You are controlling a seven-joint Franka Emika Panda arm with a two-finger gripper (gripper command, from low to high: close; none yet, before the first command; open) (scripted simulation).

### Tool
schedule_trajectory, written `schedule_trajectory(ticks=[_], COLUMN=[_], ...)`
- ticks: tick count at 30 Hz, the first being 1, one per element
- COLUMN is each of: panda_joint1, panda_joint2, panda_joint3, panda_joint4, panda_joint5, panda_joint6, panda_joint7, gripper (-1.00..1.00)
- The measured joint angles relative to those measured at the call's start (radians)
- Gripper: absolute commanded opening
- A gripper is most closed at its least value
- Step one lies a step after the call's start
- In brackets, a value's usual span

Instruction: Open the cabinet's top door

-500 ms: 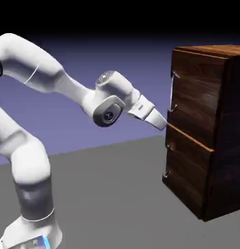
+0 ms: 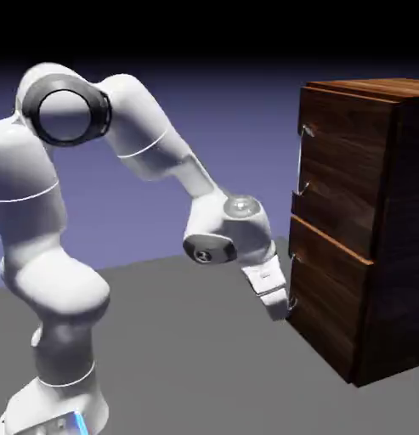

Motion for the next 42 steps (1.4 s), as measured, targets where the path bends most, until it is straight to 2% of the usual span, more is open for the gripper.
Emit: schedule_trajectory(ticks=[42], panda_joint1=[1.365], panda_joint2=[1.264], panda_joint3=[-1.328], panda_joint4=[0.235], panda_joint5=[1.827], panda_joint6=[-0.228], panda_joint7=[-1.045], gripper=[0.00])
